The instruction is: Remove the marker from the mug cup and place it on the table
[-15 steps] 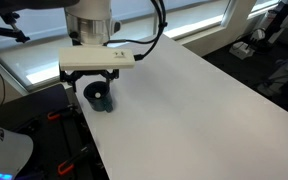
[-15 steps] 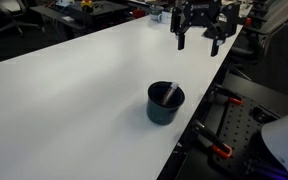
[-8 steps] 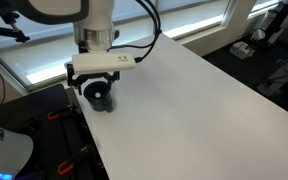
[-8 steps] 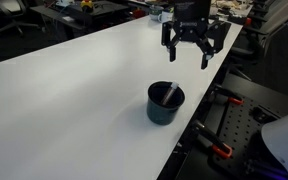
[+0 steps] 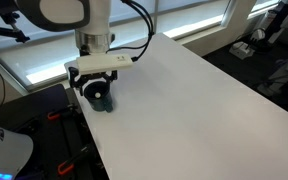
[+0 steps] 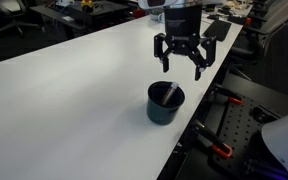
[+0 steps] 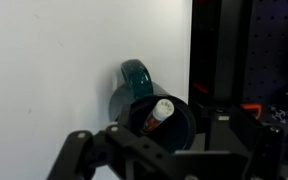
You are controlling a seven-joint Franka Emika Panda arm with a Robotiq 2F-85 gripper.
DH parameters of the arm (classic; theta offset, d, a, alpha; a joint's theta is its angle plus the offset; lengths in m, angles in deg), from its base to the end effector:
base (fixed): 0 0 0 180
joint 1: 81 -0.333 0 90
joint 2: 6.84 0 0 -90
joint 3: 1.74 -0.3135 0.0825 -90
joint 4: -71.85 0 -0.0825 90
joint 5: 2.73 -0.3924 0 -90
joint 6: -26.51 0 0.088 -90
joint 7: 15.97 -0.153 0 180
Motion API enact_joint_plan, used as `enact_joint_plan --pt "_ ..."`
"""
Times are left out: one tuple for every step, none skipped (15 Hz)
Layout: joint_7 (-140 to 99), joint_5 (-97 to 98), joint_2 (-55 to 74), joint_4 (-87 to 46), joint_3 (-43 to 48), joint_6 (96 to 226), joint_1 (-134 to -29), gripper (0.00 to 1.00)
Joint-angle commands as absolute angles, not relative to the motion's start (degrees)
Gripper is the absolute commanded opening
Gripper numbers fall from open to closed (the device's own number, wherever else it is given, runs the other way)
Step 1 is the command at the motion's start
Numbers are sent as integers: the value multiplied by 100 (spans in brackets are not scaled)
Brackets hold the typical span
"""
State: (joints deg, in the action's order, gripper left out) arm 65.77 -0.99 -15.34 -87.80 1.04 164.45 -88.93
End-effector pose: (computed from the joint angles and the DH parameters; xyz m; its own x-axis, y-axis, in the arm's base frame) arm 0.3461 0.0313 0.1822 0.0234 0.9989 -0.0403 0.9738 -0.0319 -0.2252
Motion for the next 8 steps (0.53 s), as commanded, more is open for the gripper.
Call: enact_joint_plan --pt "6574 -157 -1400 -8774 -67 16626 -8841 100" --pt "6577 -155 -1376 -8773 -89 16643 -8837 100" --pt "6570 -152 -1359 -8773 -108 16655 -8834 100" --pt "6572 -148 -1345 -8773 -119 16665 -8829 100" --pt "6572 -136 -1330 -8772 -129 16682 -8825 100" --pt "6565 -129 -1310 -8772 -140 16707 -8822 100" --pt "6537 -134 -1293 -8772 -154 16753 -8821 100" --pt "6506 -130 -1284 -8772 -171 16791 -8820 100"
